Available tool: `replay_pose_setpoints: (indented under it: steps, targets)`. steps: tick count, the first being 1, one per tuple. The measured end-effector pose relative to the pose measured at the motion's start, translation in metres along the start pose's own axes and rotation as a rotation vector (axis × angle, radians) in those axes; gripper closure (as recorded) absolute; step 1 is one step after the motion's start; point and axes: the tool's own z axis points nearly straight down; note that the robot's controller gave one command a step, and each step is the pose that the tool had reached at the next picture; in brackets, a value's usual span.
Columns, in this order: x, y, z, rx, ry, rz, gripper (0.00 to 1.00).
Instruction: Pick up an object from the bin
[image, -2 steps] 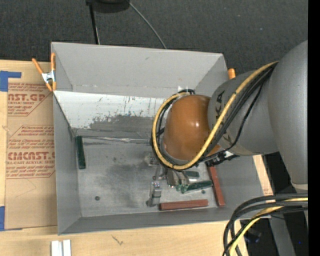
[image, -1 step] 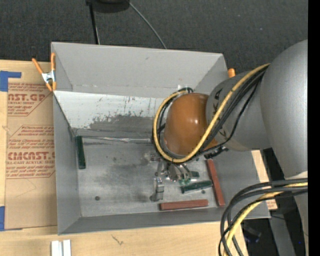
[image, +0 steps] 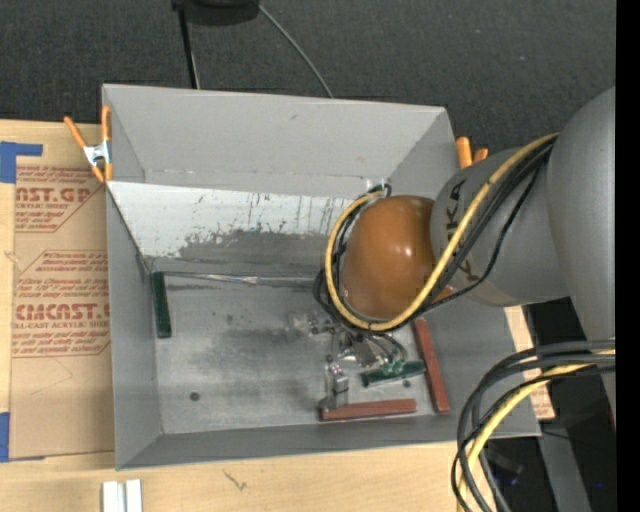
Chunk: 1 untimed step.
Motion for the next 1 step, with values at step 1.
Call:
replay_pose_setpoints:
  steps: [1]
  targets:
    - [0.0020, -0.0345, 0.0001, 0.001, -0.001, 0.126, 0.00]
